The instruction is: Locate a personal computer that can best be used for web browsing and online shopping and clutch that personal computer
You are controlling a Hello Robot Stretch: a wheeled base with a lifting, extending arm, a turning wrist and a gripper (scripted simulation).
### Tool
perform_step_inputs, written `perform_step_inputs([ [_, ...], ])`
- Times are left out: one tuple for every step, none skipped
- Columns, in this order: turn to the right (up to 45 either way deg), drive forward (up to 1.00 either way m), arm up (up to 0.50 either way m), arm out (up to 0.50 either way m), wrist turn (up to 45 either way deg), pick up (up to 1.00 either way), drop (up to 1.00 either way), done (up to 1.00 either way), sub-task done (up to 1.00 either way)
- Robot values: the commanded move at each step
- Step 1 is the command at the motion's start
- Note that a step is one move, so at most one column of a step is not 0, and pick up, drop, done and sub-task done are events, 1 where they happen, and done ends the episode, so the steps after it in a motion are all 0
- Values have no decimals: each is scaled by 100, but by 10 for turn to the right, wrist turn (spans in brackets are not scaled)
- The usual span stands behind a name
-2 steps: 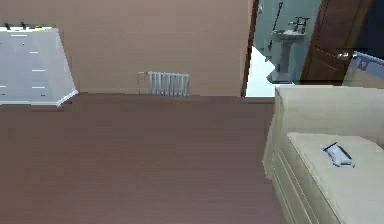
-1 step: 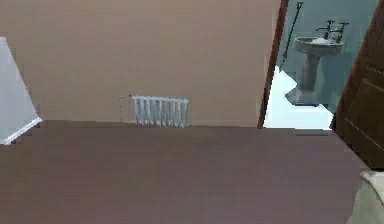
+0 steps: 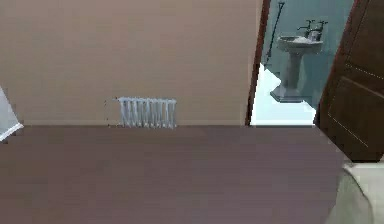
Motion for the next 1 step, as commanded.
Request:
perform_step_inputs([
  [0,100,0,0,0,0,0,0,0],
])
